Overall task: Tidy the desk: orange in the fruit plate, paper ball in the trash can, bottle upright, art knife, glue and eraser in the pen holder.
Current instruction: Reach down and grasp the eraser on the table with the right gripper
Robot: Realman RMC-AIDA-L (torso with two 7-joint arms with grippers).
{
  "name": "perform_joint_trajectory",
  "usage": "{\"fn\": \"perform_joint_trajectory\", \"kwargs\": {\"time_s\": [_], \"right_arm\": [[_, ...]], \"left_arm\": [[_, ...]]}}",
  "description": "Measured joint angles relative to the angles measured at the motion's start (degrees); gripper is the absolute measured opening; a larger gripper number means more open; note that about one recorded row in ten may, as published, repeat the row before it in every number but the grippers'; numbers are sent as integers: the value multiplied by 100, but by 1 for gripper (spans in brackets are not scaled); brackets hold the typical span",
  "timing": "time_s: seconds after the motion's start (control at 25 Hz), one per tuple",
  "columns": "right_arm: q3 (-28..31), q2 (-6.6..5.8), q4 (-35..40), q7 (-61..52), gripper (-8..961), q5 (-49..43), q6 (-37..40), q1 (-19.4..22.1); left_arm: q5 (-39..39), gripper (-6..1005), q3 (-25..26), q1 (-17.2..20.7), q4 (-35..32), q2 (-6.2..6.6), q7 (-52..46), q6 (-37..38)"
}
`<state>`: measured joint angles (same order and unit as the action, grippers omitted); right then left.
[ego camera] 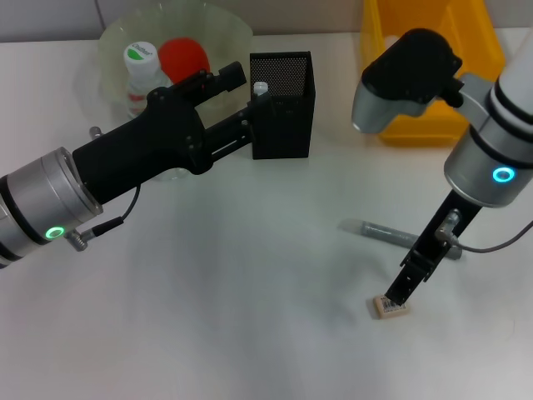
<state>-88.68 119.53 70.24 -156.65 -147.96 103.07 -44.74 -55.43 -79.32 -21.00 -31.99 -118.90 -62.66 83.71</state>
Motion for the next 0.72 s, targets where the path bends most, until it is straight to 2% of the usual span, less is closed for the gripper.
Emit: {"fn": "perform_joint_trajectory", "kwargs": {"time_s": [0.36,0.72], "right_arm": [[-924,4,-153,-103,729,-5,-407,-134],[-1446,26,-260,-96,728,137,-600,-199]], "left_arm": [[-1,651,25,-2,0,-2,17,-6],[-3,652,31,-10,0,-2,24,-13]]}}
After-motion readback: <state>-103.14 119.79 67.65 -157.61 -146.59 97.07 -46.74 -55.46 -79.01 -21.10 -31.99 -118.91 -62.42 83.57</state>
